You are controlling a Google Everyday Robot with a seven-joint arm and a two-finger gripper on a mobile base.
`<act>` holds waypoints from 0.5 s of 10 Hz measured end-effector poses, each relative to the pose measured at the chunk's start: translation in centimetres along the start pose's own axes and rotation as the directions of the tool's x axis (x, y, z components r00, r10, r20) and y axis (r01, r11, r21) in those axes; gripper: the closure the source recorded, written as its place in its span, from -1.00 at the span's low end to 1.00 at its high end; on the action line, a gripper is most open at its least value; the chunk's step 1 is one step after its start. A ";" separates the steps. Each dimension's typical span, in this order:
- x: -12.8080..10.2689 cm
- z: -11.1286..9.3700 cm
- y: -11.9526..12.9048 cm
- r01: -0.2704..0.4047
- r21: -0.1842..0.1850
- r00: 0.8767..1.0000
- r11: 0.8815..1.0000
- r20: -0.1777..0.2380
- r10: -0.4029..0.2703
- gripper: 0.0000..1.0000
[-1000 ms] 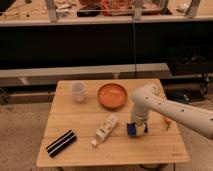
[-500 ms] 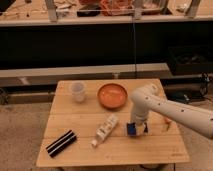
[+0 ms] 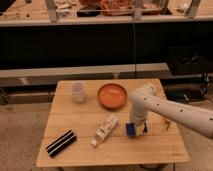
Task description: Wipe the white sponge on the table
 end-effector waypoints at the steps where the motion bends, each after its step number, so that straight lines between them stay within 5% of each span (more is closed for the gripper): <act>1: -0.1 0.0 -0.2 0.004 0.001 1.000 1.000 0.007 -0.004 0.92; 5: 1.2 -0.9 -2.6 0.022 0.095 0.993 0.995 0.110 -0.033 0.92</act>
